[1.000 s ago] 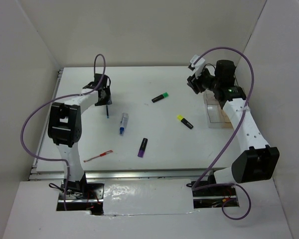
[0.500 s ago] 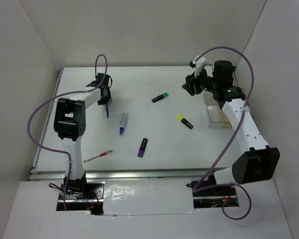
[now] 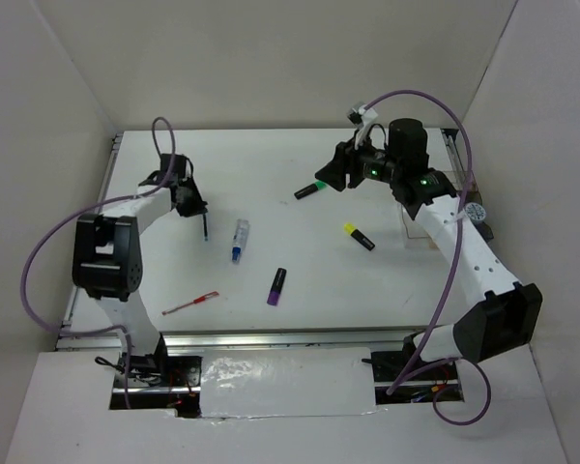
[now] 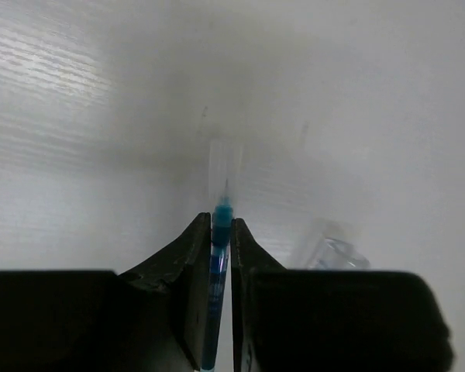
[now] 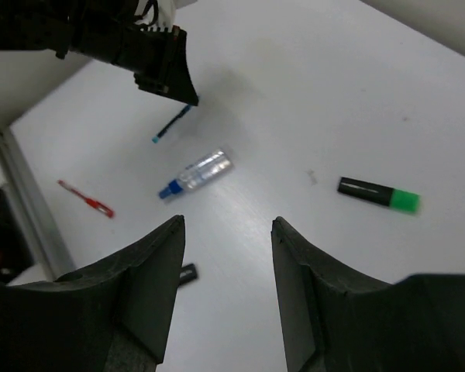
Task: Sort the stationery into containers
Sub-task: Pick up the pen from the center of the board.
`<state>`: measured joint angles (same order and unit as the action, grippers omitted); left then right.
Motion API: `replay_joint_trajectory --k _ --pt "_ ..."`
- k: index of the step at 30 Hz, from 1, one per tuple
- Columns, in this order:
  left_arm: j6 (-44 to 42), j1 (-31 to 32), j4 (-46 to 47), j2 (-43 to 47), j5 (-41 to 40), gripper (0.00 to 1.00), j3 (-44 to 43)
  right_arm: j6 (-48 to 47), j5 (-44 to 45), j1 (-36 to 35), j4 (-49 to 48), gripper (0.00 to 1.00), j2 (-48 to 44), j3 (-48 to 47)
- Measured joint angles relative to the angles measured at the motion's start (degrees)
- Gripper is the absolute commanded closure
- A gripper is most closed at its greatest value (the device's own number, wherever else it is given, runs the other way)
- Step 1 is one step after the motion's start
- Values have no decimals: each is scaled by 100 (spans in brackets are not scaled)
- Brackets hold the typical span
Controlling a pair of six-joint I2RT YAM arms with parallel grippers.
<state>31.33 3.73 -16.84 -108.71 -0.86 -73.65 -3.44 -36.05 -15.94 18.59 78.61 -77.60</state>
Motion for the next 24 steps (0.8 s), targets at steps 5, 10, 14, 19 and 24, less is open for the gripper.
replay_joint_trajectory --k 5,10,14,19,24 --pt "531 -168 319 1513 1005 99 450 1272 -214 -459 -549 43 109 0" --pt "1019 4 686 2651 1515 98 422 2210 -197 -1113 -857 36 470 -68" --pt "1309 260 796 3158 1683 99 420 2629 33 -1631 -911 35 852 -256" --pt "1631 323 758 3202 1915 100 422 3093 190 -1996 -1097 35 1180 -420" --pt "1851 326 752 3200 2057 100 422 3397 348 -2179 -1274 35 1626 -905"
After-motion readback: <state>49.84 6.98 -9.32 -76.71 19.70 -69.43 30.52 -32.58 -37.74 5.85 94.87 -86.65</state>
